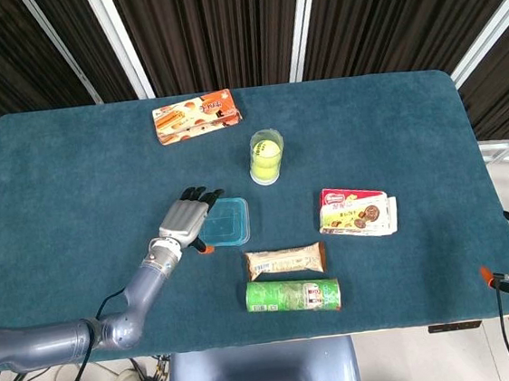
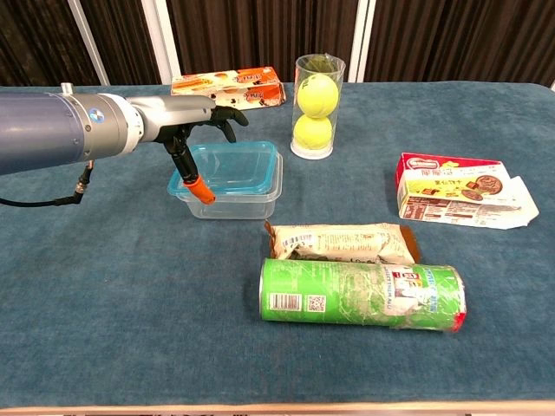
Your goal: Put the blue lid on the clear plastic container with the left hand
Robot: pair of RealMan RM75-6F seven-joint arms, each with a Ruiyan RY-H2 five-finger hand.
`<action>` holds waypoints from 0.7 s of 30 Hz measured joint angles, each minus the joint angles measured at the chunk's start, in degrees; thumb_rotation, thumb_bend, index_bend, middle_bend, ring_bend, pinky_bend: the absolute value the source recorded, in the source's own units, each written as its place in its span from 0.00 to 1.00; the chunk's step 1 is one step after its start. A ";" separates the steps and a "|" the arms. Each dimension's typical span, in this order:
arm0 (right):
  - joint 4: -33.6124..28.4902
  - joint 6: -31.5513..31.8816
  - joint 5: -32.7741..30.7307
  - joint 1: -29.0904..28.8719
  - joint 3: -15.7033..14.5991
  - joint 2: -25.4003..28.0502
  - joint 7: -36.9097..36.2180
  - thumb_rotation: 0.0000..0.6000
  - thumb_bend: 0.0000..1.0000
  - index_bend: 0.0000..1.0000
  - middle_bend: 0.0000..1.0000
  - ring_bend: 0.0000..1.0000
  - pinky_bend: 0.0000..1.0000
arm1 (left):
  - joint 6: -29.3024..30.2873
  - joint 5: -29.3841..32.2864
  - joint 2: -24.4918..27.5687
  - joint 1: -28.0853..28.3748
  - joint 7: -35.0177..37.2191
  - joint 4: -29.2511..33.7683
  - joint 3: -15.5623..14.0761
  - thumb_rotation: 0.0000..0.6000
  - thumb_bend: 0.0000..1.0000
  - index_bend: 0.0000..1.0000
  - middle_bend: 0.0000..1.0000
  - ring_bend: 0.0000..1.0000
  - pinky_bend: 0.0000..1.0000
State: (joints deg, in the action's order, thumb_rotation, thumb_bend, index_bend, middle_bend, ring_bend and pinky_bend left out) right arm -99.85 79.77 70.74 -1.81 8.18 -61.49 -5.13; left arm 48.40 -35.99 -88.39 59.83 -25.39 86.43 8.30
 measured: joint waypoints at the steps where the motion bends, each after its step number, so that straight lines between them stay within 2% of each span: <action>1: -0.07 0.02 0.05 0.00 -0.01 0.02 0.02 1.00 0.29 0.10 0.00 0.00 0.00 | 0.02 -0.07 -0.04 0.01 -0.07 -0.05 -0.02 1.00 0.13 0.07 0.34 0.00 0.00; 21: -0.06 0.04 -0.11 0.05 0.03 0.01 0.07 1.00 0.29 0.10 0.00 0.00 0.00 | 0.21 -0.59 -0.42 -0.40 -0.55 -0.69 -0.25 1.00 0.13 0.07 0.34 0.00 0.00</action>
State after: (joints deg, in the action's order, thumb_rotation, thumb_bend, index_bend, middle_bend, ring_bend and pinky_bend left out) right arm -99.92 79.82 70.63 -1.76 8.20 -61.49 -5.07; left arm 48.60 -36.58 -88.81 59.43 -25.94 85.74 8.05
